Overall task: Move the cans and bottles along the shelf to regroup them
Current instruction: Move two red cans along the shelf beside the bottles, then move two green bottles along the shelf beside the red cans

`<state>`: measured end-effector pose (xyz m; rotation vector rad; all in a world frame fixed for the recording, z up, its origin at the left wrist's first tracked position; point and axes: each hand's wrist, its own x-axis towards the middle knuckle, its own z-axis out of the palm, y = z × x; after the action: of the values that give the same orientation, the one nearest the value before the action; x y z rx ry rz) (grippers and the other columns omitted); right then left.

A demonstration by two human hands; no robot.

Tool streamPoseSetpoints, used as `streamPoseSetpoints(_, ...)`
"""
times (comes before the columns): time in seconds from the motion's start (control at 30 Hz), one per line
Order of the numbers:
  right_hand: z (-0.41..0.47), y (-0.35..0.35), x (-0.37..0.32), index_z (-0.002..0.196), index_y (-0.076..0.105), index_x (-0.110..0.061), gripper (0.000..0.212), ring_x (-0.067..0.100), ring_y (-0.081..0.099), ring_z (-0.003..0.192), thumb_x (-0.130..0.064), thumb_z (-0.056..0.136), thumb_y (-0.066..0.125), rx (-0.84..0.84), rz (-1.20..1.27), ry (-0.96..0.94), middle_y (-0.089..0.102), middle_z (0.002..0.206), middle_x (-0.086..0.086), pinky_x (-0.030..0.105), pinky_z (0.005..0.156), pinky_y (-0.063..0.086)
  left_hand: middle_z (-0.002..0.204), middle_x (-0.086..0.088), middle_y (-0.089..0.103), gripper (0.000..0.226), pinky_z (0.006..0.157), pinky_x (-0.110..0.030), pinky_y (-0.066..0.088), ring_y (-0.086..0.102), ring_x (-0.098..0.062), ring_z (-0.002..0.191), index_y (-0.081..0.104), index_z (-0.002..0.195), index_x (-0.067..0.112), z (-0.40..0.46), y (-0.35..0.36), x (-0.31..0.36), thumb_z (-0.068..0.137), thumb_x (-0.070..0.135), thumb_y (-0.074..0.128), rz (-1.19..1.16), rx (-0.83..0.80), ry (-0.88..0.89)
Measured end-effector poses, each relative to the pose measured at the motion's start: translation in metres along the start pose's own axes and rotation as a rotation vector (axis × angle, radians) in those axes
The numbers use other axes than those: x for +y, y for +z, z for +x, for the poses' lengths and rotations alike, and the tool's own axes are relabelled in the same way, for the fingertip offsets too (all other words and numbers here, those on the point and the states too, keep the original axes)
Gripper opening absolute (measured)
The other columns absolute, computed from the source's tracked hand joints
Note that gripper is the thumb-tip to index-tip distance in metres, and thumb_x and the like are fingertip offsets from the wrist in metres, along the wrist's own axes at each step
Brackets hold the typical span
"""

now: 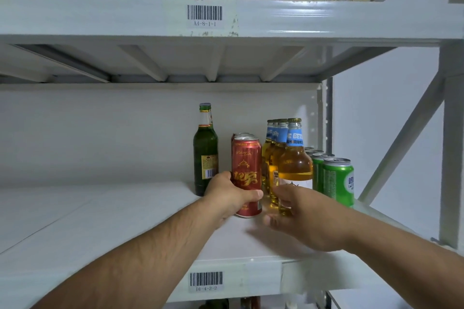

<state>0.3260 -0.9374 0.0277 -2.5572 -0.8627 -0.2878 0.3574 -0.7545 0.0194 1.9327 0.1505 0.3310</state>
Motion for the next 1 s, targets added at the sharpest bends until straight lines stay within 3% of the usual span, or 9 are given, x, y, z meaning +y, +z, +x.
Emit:
streamPoseSetpoints(0.13, -0.002, 0.000, -0.004, 0.099, 0.055, -0.043, 0.010, 0.003, 0.060, 0.090, -0.045, 0.094, 0.063, -0.017, 0.034, -0.055, 0.064, 0.100, -0.016, 0.021, 0.078, 0.050, 0.130, -0.002, 0.068, 0.071, 0.108, -0.048, 0.052, 0.064, -0.028, 0.122, 0.057, 0.139, 0.020, -0.002, 0.003, 0.002, 0.077, 0.028, 0.092, 0.035, 0.003, 0.002)
streamPoseSetpoints(0.27, -0.004, -0.001, -0.009, 0.112, 0.057, -0.040, 0.019, 0.002, 0.059, 0.089, -0.045, 0.094, 0.063, -0.021, 0.061, -0.108, 0.061, 0.097, -0.017, 0.018, 0.075, 0.047, 0.128, -0.002, 0.069, 0.071, 0.107, -0.048, 0.053, 0.065, -0.027, 0.120, 0.057, 0.136, 0.020, -0.001, 0.005, 0.000, 0.076, 0.030, 0.092, 0.052, 0.022, 0.009)
streamPoseSetpoints(0.4, -0.005, 0.003, -0.013, 0.102, 0.054, -0.039, 0.017, -0.004, 0.055, 0.078, -0.050, 0.093, 0.063, 0.010, 0.041, -0.114, 0.057, 0.089, -0.020, 0.014, 0.065, 0.042, 0.129, 0.001, 0.070, 0.072, 0.107, -0.046, 0.053, 0.066, -0.022, 0.118, 0.057, 0.137, 0.018, -0.001, 0.000, -0.005, 0.074, 0.027, 0.092, 0.055, -0.020, 0.019)
streamPoseSetpoints(0.5, -0.005, 0.009, -0.023, 0.120, 0.055, -0.034, 0.034, 0.003, 0.060, 0.096, -0.052, 0.092, 0.061, 0.048, 0.049, -0.144, 0.064, 0.109, -0.016, 0.025, 0.084, 0.051, 0.150, 0.004, 0.054, 0.100, 0.116, -0.044, 0.045, 0.054, -0.021, 0.137, 0.039, 0.157, 0.024, -0.014, -0.019, -0.012, 0.072, 0.035, 0.089, 0.146, -0.006, 0.068)
streamPoseSetpoints(0.6, -0.005, 0.019, -0.042, 0.145, 0.042, -0.029, 0.060, 0.011, 0.056, 0.118, -0.058, 0.094, 0.054, 0.036, 0.021, -0.157, 0.058, 0.135, -0.009, 0.027, 0.096, 0.047, 0.156, 0.006, 0.047, 0.085, 0.111, -0.028, 0.039, 0.050, -0.016, 0.137, 0.036, 0.159, 0.031, -0.040, -0.057, -0.020, 0.087, 0.041, 0.079, 0.383, 0.047, 0.160)
streamPoseSetpoints(0.7, 0.000, 0.033, -0.071, 0.157, 0.025, -0.028, 0.073, 0.014, 0.037, 0.142, -0.062, 0.095, 0.046, -0.008, 0.040, -0.213, 0.037, 0.157, -0.006, 0.031, 0.111, 0.037, 0.169, 0.007, 0.030, 0.081, 0.117, -0.027, 0.031, 0.036, -0.017, 0.151, 0.029, 0.163, 0.031, -0.066, -0.110, -0.031, 0.094, 0.047, 0.068, 0.630, 0.119, 0.126)
streamPoseSetpoints(0.8, 0.010, 0.053, -0.108, 0.159, 0.020, -0.028, 0.075, 0.013, 0.017, 0.151, -0.065, 0.096, 0.039, -0.039, -0.014, -0.289, 0.023, 0.164, -0.007, 0.037, 0.120, 0.024, 0.170, 0.006, 0.028, 0.084, 0.119, -0.024, 0.027, 0.033, -0.014, 0.153, 0.028, 0.163, 0.027, -0.097, -0.159, -0.046, 0.093, 0.049, 0.069, 0.721, 0.152, 0.056)
streamPoseSetpoints(1.0, 0.027, 0.105, -0.217, 0.160, 0.018, -0.023, 0.081, 0.014, 0.014, 0.152, -0.069, 0.095, 0.035, -0.067, -0.017, -0.406, 0.018, 0.166, -0.005, 0.030, 0.120, 0.016, 0.170, 0.009, 0.027, 0.083, 0.118, -0.025, 0.029, 0.036, -0.012, 0.151, 0.026, 0.164, 0.029, -0.174, -0.254, -0.081, 0.094, 0.050, 0.067, 0.764, 0.283, -0.060)
